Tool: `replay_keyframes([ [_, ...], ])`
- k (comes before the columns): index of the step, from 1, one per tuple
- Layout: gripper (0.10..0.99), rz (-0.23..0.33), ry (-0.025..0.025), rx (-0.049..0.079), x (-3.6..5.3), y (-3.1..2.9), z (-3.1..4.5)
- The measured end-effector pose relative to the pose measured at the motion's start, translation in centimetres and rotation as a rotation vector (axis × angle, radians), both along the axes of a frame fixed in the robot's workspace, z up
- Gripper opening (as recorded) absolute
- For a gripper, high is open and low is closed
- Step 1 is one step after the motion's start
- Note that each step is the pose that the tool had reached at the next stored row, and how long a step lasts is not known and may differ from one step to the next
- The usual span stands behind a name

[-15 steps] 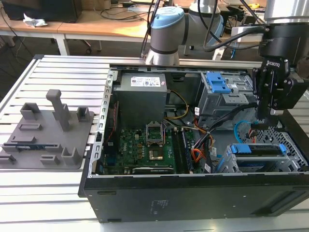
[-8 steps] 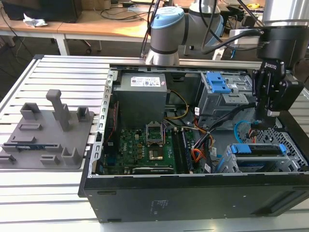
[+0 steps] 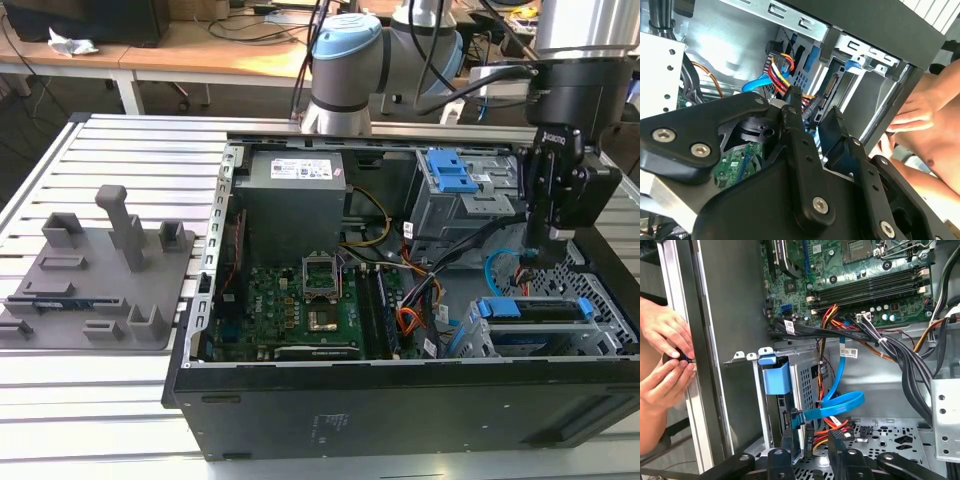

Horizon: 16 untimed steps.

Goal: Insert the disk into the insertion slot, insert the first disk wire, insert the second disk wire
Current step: 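Insert the first disk wire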

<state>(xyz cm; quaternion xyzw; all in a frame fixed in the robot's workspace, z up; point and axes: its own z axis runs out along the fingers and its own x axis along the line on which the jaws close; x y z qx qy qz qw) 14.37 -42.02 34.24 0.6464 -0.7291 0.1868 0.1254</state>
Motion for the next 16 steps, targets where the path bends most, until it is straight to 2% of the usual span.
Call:
replay_keyframes([
  [5,0.412,0.006,-0.0053,-0.009,-0.12,0.16,-0.39],
  [16,0.412,0.007,-0.0053,-0.015,-0.15,0.23,-0.6],
])
